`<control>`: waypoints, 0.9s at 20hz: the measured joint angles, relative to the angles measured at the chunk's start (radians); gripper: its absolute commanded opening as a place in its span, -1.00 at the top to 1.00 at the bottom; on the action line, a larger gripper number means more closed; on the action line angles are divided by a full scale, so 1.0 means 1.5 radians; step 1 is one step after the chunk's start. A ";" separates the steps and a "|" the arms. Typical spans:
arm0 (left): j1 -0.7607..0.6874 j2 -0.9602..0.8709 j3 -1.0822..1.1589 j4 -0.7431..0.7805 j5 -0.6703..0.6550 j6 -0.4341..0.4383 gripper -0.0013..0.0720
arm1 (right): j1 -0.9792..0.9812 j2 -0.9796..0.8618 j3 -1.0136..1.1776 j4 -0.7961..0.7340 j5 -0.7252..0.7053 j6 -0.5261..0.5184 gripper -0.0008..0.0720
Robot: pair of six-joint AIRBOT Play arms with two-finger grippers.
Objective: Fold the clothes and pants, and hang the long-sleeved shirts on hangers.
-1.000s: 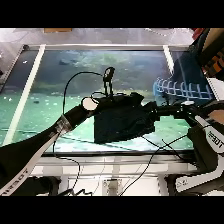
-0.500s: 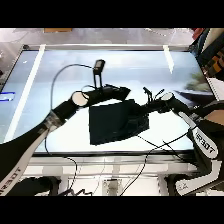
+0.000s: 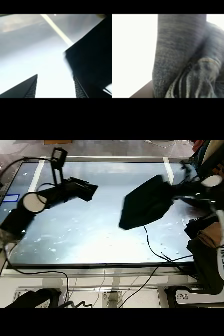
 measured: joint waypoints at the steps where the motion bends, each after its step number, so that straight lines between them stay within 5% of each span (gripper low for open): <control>1: 0.010 0.016 0.000 0.006 -0.009 0.000 -0.36 | -0.033 0.023 0.035 -0.027 0.018 0.020 0.90; 8: 0.036 0.075 0.000 0.020 -0.042 -0.001 -0.36 | -0.300 0.165 0.251 -0.277 0.117 0.153 0.90; 15: 0.038 0.082 0.000 0.022 -0.048 -0.001 -0.37 | -0.553 0.209 0.245 -0.470 0.325 0.248 0.90; 16: 0.038 0.082 0.000 0.022 -0.048 -0.001 -0.37 | -0.579 0.211 0.235 -0.478 0.338 0.251 0.79; 18: 0.038 0.083 0.000 0.022 -0.048 -0.001 -0.37 | -0.612 0.212 0.222 -0.487 0.355 0.255 -0.07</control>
